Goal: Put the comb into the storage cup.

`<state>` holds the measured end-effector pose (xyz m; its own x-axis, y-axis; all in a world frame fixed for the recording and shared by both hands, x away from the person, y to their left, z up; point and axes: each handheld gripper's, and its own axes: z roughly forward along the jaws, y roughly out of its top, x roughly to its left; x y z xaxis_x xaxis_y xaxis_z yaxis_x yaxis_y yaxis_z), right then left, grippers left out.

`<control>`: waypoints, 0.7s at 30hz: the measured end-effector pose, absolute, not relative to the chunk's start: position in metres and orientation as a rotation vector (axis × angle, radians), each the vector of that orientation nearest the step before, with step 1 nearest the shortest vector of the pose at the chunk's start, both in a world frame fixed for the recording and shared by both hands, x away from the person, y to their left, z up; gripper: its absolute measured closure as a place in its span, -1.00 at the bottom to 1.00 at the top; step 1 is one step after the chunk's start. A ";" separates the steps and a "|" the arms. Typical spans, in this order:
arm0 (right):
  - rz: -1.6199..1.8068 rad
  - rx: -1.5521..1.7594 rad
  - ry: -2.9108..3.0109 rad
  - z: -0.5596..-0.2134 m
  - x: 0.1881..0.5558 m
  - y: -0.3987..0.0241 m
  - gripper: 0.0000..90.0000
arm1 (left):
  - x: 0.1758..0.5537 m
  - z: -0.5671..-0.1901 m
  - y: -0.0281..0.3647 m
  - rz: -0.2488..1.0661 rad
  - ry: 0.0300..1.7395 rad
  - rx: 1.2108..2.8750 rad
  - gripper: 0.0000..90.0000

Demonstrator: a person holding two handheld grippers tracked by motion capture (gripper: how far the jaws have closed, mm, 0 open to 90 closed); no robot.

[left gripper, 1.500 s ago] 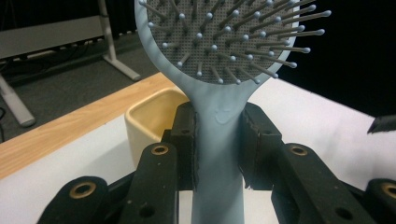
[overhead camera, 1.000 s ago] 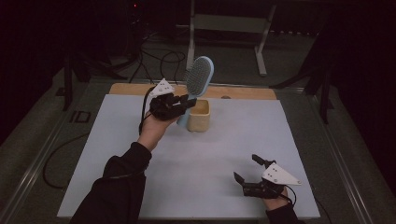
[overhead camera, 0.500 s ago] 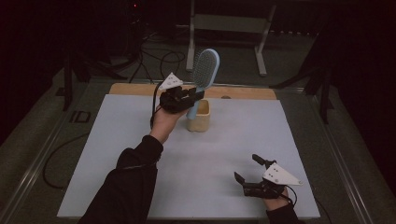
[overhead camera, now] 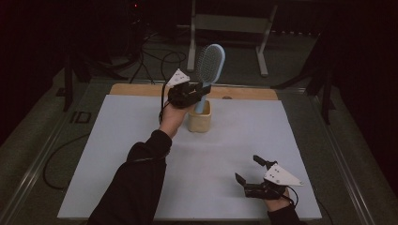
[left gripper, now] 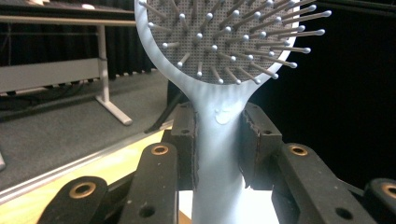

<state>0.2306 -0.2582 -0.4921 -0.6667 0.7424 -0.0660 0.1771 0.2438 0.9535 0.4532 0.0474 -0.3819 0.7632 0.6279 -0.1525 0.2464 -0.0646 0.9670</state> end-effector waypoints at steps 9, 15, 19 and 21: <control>1.441 0.842 2.009 -0.493 0.231 -0.258 -0.79 | 0.468 -0.389 0.048 0.366 0.722 1.599 0.55; 1.445 0.846 2.007 -0.493 0.231 -0.259 -0.79 | 0.475 -0.398 0.048 0.381 0.724 1.592 0.55; 1.446 0.843 2.007 -0.493 0.231 -0.259 -0.79 | 0.478 -0.406 0.047 0.379 0.734 1.575 0.55; 1.449 0.835 2.006 -0.493 0.231 -0.259 -0.79 | 0.479 -0.411 0.046 0.380 0.730 1.586 0.55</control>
<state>0.2313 -0.2594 -0.4926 -0.6724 0.7380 -0.0577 0.1771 0.2361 0.9555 0.4788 0.0461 -0.4108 0.7425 0.6480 -0.1697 0.2325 -0.0117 0.9725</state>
